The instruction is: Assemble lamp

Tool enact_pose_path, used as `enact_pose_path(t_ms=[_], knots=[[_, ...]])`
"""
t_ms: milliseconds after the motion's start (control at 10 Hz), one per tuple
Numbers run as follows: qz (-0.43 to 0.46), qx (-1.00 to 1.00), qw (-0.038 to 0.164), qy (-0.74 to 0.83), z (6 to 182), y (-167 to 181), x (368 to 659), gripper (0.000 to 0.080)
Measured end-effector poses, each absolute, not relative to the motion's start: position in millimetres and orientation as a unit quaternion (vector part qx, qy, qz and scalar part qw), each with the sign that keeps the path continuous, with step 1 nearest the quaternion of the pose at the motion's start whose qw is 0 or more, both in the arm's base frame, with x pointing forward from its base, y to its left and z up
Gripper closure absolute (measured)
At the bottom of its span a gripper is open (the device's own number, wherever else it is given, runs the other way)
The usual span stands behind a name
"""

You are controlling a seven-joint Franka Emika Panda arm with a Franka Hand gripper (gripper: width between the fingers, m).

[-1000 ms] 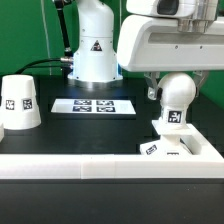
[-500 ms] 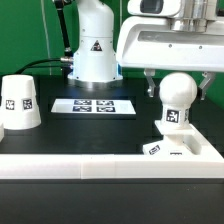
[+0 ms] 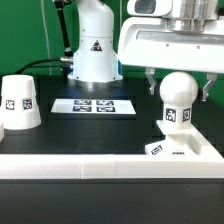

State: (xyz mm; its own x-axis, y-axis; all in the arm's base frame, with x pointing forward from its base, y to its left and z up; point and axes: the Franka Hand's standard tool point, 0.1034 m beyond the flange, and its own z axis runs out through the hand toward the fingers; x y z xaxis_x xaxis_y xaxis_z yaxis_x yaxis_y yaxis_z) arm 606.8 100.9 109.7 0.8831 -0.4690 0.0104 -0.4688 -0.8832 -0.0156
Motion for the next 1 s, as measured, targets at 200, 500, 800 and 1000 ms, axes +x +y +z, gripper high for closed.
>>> enact_pose_path(t_ms=[200,500,800,1000], knots=[[0.01,-0.931,0.018,0.364,109.5,104.7,603.3,0.022],[0.031,-0.864,0.035,0.502,110.0,107.2,602.8,0.022],[0.048,-0.815,0.039,0.576,110.3,109.8,602.6,0.022],[0.05,-0.787,0.038,0.614,110.7,109.9,602.8,0.022]])
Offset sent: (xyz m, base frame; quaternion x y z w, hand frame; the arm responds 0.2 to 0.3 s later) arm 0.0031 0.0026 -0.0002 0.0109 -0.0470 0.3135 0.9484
